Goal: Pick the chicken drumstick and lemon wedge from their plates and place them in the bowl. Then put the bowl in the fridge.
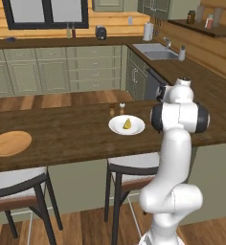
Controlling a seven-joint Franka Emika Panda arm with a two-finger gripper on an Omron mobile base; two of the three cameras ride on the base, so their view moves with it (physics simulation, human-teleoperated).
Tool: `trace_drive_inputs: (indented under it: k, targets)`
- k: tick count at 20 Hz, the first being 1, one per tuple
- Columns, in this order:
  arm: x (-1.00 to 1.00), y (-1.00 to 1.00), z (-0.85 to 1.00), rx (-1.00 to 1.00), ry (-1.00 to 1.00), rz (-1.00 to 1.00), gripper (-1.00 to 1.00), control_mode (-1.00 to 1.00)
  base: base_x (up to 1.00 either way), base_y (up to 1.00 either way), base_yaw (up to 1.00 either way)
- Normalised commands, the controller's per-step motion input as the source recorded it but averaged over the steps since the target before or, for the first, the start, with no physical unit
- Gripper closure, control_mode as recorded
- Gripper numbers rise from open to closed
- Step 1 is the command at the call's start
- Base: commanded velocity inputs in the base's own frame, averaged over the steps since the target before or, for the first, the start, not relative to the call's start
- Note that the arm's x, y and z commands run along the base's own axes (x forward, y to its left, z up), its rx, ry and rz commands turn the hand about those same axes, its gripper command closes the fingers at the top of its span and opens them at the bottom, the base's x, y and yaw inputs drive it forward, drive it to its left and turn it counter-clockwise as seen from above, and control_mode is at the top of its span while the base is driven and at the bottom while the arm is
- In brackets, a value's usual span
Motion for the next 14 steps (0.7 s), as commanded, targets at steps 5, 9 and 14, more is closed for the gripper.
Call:
trace_drive_inputs:
  k: [5,9,14]
  targets:
    - [0.0,0.0,-0.41,0.0,0.0,0.0,1.0,-1.0,0.0,0.0,0.0]
    - [0.0,0.0,-0.24,0.0,0.0,0.0,1.0,-1.0,0.0,0.0,0.0]
    - [0.02,0.0,0.0,0.0,0.0,0.0,1.0,-1.0,0.0,0.0,0.0]
